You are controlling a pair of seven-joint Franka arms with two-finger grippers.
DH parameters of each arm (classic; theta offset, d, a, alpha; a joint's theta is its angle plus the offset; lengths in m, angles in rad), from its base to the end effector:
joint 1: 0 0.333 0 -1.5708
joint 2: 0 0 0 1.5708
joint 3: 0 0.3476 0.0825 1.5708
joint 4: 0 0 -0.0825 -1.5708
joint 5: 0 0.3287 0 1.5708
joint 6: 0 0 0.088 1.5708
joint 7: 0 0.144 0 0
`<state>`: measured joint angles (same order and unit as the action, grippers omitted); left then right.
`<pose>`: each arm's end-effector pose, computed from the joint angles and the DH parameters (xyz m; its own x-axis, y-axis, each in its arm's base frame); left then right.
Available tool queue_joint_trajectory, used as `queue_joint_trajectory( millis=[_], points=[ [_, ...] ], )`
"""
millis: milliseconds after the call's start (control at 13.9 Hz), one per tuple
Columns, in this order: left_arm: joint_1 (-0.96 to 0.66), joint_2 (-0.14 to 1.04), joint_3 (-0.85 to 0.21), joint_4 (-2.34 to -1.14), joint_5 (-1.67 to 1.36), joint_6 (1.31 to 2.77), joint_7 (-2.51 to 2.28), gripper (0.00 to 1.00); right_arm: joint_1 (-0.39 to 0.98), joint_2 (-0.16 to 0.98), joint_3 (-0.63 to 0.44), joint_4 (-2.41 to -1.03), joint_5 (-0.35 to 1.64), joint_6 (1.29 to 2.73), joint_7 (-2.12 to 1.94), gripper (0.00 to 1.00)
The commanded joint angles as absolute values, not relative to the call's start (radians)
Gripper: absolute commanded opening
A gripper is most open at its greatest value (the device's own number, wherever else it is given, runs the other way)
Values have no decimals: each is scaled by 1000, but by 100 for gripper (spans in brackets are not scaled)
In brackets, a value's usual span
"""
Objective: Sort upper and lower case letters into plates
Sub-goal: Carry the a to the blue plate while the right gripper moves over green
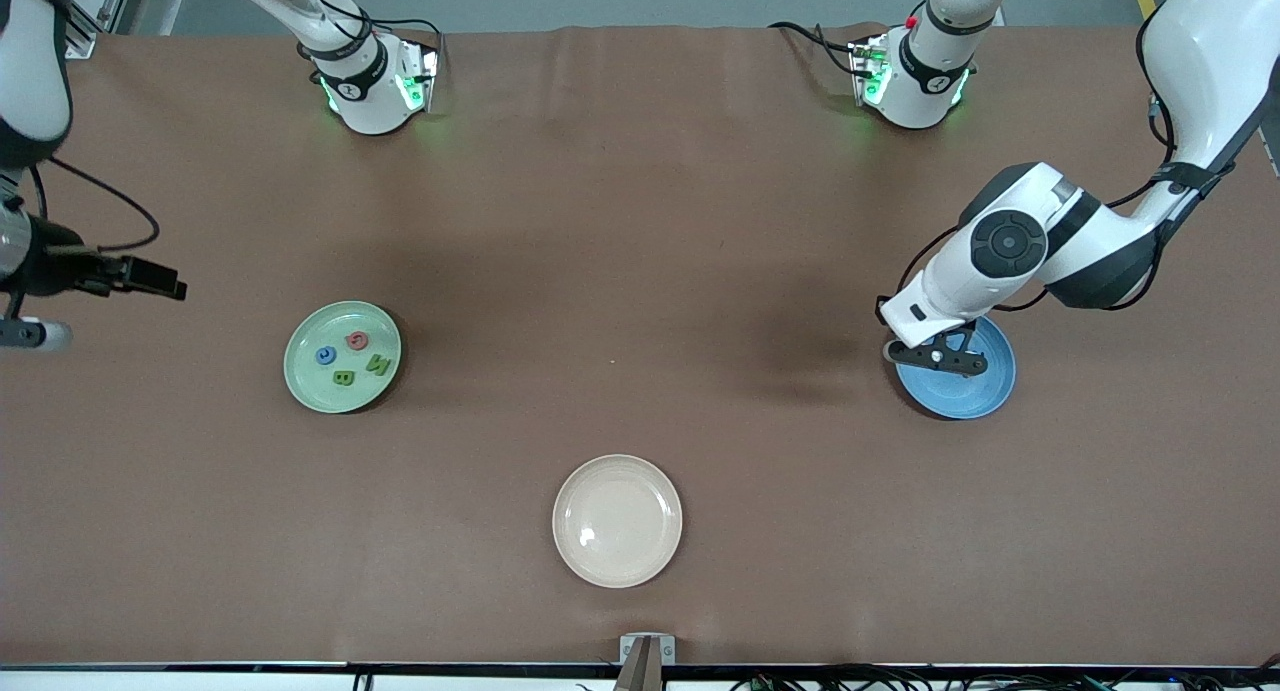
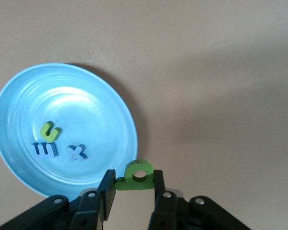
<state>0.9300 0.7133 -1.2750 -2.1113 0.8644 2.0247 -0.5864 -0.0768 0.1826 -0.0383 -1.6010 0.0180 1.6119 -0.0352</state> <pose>0.5107 -0.0790 0.2896 0.9672 -0.2322 -0.1026 -0.2409 -0.9670 -0.0829 0.5419 -0.0585 0.5142 0.9822 -0.0794 -0.1702 -0.0835 -0.9964 -0.0167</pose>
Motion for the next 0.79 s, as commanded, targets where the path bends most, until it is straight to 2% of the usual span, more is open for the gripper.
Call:
queue_joint_trajectory(
  millis=[0,216,432,720],
  points=[
    [954,721,-1223,-2170,961,2107,-583,3,-117,227,-26,-1577,25,1641,-49,100],
    [953,730,-1163,-2192,999,2183,-583,3,-167,249,-25,-1702,50,1747,-49,100],
    [951,738,-1100,-2197,1028,2247,-551,3,-179,247,-25,-1768,66,1791,-49,100],
    [946,747,-1075,-2192,1028,2263,-534,3,-207,236,-23,-1994,101,2053,-81,100]
  ],
)
